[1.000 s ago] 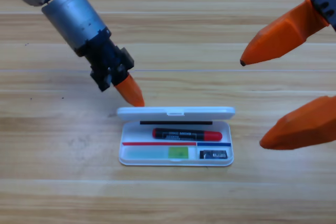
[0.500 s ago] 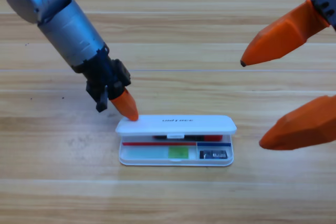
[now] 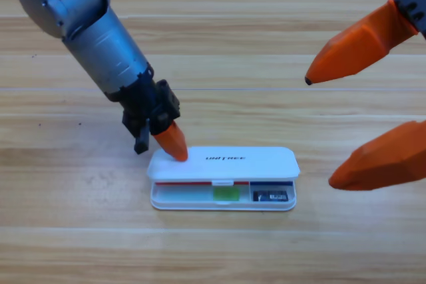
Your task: Clean up eraser and pencils
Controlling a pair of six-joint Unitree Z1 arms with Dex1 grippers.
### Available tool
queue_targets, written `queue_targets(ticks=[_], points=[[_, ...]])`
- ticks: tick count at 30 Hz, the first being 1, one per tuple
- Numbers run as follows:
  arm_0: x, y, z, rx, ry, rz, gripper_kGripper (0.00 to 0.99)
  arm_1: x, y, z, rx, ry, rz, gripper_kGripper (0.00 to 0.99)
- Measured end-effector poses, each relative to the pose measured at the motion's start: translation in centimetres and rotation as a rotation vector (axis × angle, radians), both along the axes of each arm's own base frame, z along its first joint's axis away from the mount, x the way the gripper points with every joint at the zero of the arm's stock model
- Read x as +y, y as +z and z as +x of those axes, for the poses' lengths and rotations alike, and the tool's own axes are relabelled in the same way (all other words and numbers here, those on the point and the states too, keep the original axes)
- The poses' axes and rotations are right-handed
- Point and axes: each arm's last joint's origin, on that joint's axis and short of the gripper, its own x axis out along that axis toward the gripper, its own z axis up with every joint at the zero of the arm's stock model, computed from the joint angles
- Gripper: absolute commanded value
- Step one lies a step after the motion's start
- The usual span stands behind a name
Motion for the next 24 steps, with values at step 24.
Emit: queue_targets(ticks=[24], points=[[-1.5,-1.9,-1.9,-0.035,-0.057,-0.001,0.000,0.0,0.0,0.0,0.001,0.000,0.000,0.990]])
